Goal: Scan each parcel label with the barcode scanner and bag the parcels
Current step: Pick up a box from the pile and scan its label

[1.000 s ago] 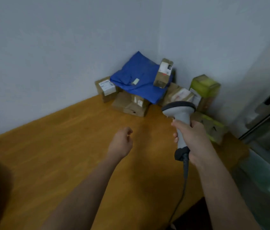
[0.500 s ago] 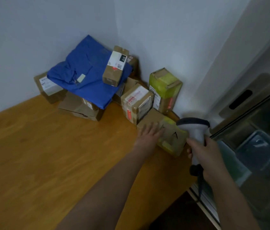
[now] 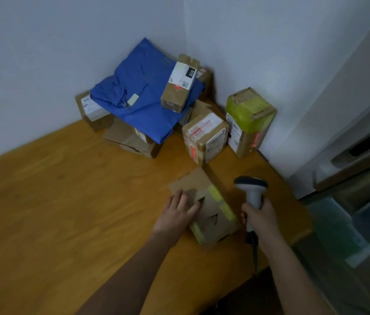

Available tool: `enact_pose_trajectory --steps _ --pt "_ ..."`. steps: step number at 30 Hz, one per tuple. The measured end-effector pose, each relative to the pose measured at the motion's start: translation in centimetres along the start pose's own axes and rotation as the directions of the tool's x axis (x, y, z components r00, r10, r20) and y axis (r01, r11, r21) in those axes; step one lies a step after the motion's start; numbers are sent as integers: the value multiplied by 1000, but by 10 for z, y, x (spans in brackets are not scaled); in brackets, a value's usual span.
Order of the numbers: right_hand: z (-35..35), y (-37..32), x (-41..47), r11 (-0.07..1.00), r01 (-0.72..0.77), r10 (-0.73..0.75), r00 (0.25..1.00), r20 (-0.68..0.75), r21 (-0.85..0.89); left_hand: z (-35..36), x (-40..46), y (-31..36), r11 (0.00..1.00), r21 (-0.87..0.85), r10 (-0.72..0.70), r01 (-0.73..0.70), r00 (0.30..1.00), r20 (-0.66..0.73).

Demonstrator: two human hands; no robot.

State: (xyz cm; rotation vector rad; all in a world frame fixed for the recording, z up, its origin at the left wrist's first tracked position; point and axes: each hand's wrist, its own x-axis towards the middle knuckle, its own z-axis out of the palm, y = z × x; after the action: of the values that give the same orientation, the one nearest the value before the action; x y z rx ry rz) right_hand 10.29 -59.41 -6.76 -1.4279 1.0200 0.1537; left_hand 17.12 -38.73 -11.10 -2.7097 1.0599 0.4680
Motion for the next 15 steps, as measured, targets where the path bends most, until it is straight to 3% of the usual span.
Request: enact_pose_trajectory --steps 5,7,9,11,12,14,15 --pt "49 12 -14 998 -12 19 992 121 -55 16 -34 -42 996 -6 -85 85 996 21" --pt "65 9 -22 999 1 5 990 141 -38 23 -53 -64 971 -186 -144 152 988 54" --pt "80 4 -28 1000 20 -19 990 139 -3 28 -75 -86 869 -460 -188 183 981 35" --pt "97 -2 -34 999 39 -42 990 134 26 26 -98 -105 670 -719 -262 184 965 3" --pt "106 -5 -37 998 48 -52 989 136 33 23 -110 -112 501 -850 -295 166 955 13" --pt "124 -9 -45 997 73 -77 986 147 32 15 -133 -124 31 -992 -374 123 922 102" --pt "134 -9 -50 996 87 -89 983 160 19 15 -143 -132 -196 -974 -395 111 900 182"
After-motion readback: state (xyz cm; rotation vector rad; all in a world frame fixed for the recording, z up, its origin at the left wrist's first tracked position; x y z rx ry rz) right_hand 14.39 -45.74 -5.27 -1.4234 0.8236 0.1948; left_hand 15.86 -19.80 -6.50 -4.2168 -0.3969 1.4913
